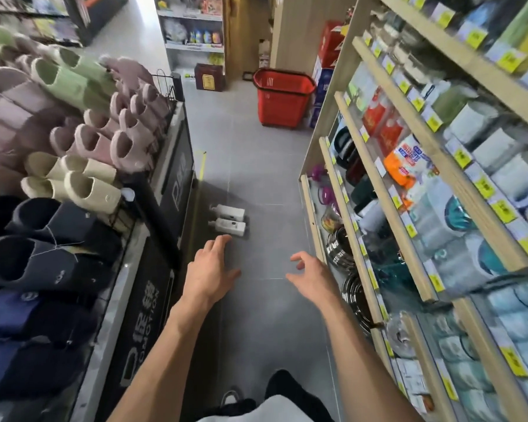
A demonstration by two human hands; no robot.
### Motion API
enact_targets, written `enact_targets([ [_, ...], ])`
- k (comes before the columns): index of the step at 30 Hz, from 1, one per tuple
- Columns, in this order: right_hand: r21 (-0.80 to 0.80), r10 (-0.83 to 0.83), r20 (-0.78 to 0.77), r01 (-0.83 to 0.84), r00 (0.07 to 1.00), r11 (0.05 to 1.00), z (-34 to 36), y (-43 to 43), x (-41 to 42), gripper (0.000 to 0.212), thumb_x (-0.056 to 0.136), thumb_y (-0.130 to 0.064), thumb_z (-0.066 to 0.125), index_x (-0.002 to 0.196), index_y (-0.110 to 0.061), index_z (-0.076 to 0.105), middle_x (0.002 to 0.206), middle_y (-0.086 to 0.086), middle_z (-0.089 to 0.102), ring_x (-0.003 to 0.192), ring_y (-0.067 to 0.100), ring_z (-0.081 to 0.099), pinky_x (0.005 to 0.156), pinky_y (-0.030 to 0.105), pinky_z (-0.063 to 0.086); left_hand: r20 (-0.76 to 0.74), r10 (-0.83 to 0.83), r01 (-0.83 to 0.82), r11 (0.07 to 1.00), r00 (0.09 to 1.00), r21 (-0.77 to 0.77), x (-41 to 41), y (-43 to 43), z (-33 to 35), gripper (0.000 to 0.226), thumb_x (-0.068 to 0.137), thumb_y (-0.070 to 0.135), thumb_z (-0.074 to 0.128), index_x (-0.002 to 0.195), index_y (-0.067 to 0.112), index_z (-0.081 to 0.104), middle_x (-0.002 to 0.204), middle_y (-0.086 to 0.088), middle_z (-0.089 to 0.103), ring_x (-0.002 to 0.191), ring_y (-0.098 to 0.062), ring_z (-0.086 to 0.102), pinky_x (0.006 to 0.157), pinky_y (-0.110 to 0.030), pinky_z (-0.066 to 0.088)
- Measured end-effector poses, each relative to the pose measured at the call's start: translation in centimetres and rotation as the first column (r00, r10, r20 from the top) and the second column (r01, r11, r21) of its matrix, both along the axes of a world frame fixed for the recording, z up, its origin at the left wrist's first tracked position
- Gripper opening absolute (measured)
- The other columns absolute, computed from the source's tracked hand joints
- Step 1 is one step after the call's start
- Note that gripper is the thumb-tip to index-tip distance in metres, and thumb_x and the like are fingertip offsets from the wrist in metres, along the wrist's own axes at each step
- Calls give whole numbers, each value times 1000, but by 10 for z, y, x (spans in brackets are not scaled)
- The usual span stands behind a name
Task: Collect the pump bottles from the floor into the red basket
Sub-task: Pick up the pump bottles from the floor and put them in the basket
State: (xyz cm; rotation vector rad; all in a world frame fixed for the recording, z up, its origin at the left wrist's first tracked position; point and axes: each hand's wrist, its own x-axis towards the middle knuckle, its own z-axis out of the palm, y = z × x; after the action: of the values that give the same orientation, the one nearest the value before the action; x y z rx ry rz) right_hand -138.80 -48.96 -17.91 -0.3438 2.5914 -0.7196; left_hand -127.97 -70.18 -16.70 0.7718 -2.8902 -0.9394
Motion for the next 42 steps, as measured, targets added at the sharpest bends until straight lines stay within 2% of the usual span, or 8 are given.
enact_targets([
  [4, 6, 3, 22, -3, 1000, 1000, -9, -22, -62, 41, 88, -34, 74, 126, -32, 58, 117, -8, 63, 106, 17, 62, 92, 38, 53, 27, -9, 9, 1000, 1000, 2, -60, -22, -8, 73, 84, 35, 79, 145, 30, 39, 138, -3, 54, 123, -29, 56, 96, -52, 53],
  [8, 6, 8, 9, -8, 1000, 1000, -17, -42, -138, 43, 86, -34, 74, 126, -33, 58, 117, -8, 63, 105, 18, 62, 88, 35, 52, 61, 13, -12, 1000, 998, -21, -131, -38, -12, 73, 84, 35, 79, 145, 30, 40, 137, -2, 54, 123, -28, 56, 96, -51, 51],
  [18, 33, 175, -25, -174, 984, 984, -18, -98, -300, 44, 85, -28, 71, 127, -31, 58, 118, -7, 65, 110, 22, 60, 90, 34, 50, 94, 64, -61, 998, 994, -29, -305, -65, 0, 67, 83, 37, 74, 141, 30, 42, 133, -1, 55, 119, -27, 56, 92, -47, 51],
  [22, 32, 214, 5, -214, 977, 976, -20, -126, -348, 44, 86, -28, 69, 128, -30, 57, 119, -6, 64, 112, 23, 57, 92, 35, 49, 96, 110, -110, 994, 989, -5, -344, -84, -1, 66, 83, 38, 74, 141, 30, 44, 136, 0, 55, 121, -27, 56, 93, -48, 51],
  [28, 36, 251, 31, -252, 968, 967, -30, -185, -422, 44, 86, -31, 69, 128, -32, 56, 120, -7, 63, 111, 23, 57, 91, 35, 48, 182, 190, -197, 980, 965, 22, -390, -138, -25, 71, 86, 43, 74, 147, 29, 41, 139, -1, 53, 126, -25, 54, 96, -46, 49],
  [34, 126, 307, 91, -317, 947, 940, -48, -254, -488, 46, 87, -31, 68, 131, -32, 55, 121, -7, 61, 115, 23, 55, 93, 35, 46, 231, 233, -259, 962, 945, 91, -446, -207, -61, 71, 86, 38, 76, 146, 30, 40, 139, 0, 53, 125, -23, 54, 98, -46, 51],
  [42, 171, 434, 84, -442, 897, 880, -59, -322, -551, 48, 88, -32, 67, 134, -31, 53, 126, -5, 61, 121, 23, 52, 100, 38, 43, 261, 307, -353, 923, 915, 155, -511, -281, -80, 67, 84, 34, 76, 142, 31, 44, 135, 0, 55, 125, -25, 54, 99, -48, 49],
])
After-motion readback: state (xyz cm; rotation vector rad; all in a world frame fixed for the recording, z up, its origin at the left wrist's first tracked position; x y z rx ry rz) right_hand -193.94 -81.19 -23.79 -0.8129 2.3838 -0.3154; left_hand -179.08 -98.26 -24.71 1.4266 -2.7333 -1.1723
